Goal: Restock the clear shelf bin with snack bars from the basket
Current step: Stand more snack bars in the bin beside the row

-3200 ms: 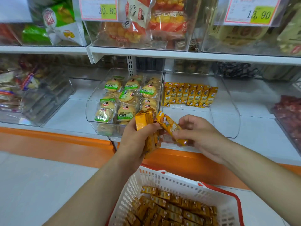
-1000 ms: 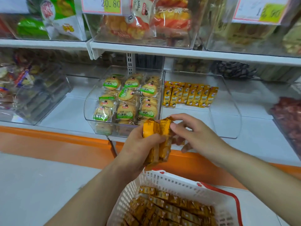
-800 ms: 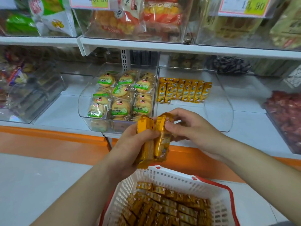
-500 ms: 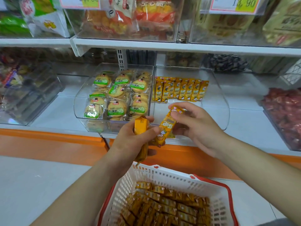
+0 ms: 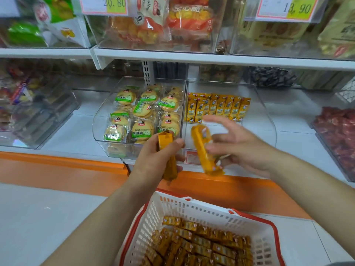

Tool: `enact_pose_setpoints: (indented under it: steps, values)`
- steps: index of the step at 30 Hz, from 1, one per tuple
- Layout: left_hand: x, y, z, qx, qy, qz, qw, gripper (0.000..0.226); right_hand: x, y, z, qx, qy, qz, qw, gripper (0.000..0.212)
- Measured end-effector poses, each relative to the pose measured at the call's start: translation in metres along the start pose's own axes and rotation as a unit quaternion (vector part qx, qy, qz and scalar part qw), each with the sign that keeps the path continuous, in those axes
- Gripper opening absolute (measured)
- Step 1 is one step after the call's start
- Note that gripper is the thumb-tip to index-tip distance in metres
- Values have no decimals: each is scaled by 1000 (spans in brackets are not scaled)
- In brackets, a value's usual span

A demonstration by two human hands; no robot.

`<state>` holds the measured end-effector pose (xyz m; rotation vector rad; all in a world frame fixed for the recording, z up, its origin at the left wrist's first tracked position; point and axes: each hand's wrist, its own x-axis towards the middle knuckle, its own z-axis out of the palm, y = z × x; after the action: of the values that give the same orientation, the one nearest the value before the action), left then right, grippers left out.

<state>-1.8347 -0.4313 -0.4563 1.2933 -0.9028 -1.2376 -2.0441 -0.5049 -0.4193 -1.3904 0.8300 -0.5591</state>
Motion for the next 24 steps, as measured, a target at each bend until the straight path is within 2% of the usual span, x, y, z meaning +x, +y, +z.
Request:
enact_pose_setpoints:
  steps: [3,5,10,16,24]
  values:
    - [5,0,-7,15,-26,-18,999,23,19,-9,-28,-20,128,-50,990,47]
    - [7,-1,-9,41,-25,-8,999,21,42,-5,-49,-93,199,-51,974,39]
    - [13,-3,-13,47,-6,20,999,25,118,27,-87,-197,299,-27,933,42]
    - [17,-7,-14,39,-4,13,999,34,188,50,-105,-364,361,-29,858,45]
    - [23,-9,-15,78,13,9,997,48,216,68,-101,-384,378,-29,842,39]
